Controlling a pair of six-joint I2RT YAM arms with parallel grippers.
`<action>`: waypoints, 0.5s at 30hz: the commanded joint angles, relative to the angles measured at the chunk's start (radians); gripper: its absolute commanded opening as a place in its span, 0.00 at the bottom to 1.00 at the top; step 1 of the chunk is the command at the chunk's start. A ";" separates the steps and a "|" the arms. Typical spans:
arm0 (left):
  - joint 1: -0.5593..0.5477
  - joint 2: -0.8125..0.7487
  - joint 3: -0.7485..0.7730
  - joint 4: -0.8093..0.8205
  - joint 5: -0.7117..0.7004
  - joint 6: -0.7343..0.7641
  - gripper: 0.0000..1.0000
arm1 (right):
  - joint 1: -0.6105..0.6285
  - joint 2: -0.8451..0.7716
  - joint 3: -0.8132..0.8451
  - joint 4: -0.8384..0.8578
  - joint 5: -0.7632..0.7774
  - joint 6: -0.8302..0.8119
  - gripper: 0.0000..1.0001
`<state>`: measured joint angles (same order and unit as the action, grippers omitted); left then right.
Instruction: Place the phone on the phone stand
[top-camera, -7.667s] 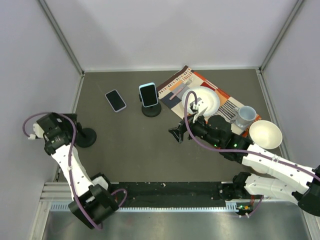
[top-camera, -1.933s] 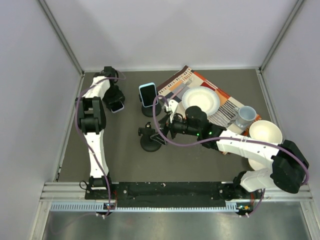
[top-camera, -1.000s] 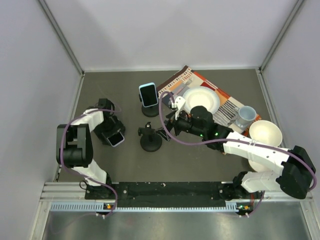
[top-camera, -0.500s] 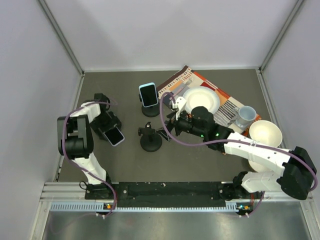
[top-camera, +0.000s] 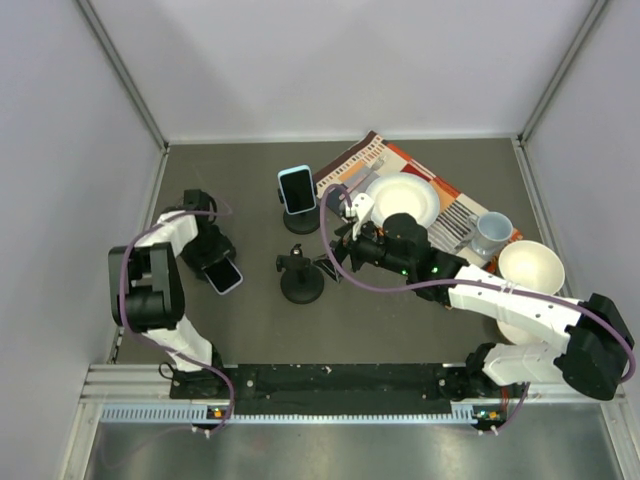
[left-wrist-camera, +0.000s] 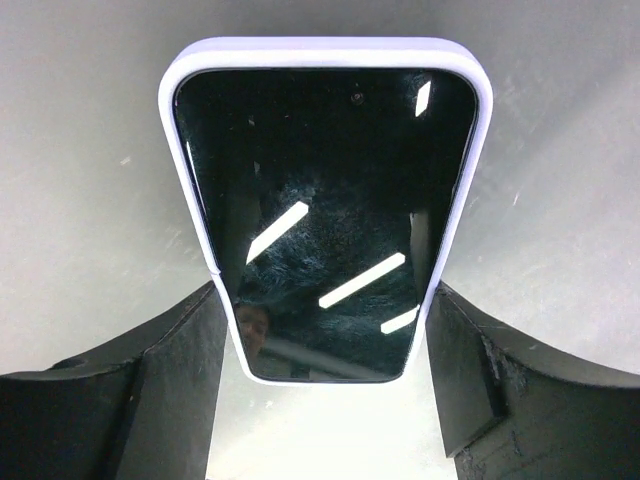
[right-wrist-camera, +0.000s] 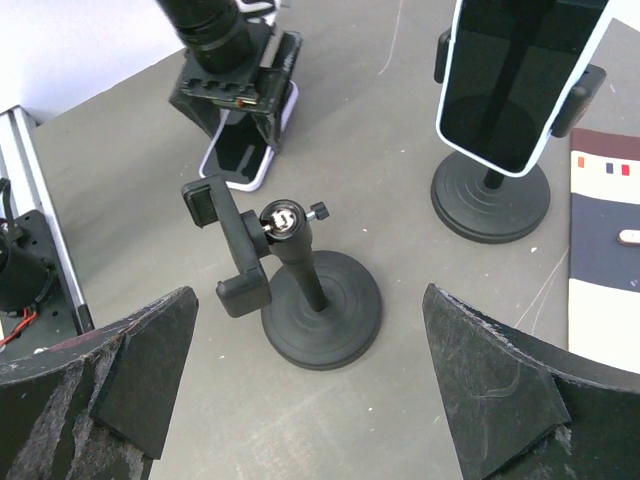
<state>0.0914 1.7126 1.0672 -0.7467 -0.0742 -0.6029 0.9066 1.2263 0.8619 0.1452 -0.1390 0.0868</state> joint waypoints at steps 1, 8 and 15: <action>0.013 -0.252 -0.036 0.029 -0.062 0.012 0.00 | -0.006 -0.019 0.017 0.019 0.059 0.016 0.96; 0.010 -0.838 -0.069 0.110 0.151 0.057 0.00 | -0.008 -0.011 0.054 -0.012 0.090 0.088 0.99; -0.038 -1.041 0.062 0.191 0.431 0.052 0.00 | -0.006 -0.008 0.147 -0.128 0.059 0.191 0.99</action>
<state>0.0868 0.6689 1.0767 -0.6655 0.1452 -0.5541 0.9066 1.2270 0.9054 0.0685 -0.0685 0.1986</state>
